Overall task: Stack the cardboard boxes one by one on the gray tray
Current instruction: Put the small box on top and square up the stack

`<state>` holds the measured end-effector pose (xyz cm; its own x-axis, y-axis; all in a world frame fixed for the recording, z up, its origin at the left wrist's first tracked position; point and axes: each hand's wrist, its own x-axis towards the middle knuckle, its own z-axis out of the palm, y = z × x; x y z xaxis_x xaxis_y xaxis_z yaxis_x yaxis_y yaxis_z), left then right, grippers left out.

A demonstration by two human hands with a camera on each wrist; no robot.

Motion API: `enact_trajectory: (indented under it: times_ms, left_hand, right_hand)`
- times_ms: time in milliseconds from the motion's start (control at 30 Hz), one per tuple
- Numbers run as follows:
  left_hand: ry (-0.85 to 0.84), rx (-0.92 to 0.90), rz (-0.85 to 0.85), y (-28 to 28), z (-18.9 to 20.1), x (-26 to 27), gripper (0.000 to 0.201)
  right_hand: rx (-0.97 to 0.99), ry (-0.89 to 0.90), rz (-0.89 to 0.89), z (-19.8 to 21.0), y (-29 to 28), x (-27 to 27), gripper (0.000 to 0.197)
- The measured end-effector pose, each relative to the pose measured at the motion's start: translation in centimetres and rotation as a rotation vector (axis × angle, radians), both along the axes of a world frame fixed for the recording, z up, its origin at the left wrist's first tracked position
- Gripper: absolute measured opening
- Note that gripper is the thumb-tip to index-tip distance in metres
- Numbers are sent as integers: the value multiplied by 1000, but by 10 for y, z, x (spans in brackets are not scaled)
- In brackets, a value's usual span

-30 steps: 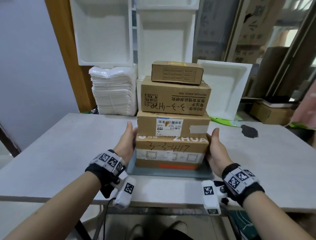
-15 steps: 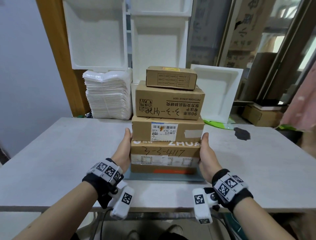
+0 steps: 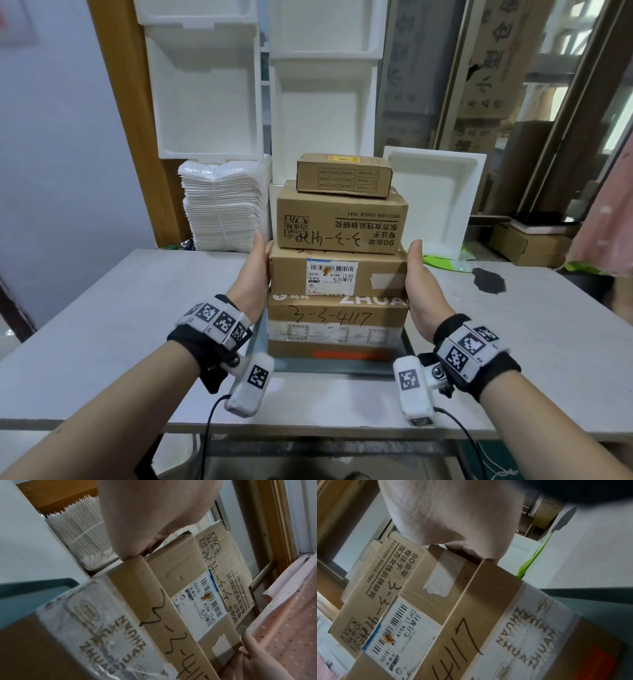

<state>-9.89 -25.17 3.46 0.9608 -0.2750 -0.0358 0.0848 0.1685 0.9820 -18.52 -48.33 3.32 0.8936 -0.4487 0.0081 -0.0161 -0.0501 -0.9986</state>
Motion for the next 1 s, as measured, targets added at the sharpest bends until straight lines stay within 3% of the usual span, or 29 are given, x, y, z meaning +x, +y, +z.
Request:
enact_trajectory:
  times_ms: [300, 533, 1000]
  left_hand:
    - [58, 11, -6, -1, 0, 2, 82]
    - [34, 28, -16, -2, 6, -7, 70]
    - [7, 84, -45, -2, 5, -16, 66]
  right_hand:
    - [-60, 6, 6, -1, 5, 2, 57]
    - [-62, 1, 17, 1, 7, -2, 56]
    - [-69, 1, 21, 3, 9, -5, 62]
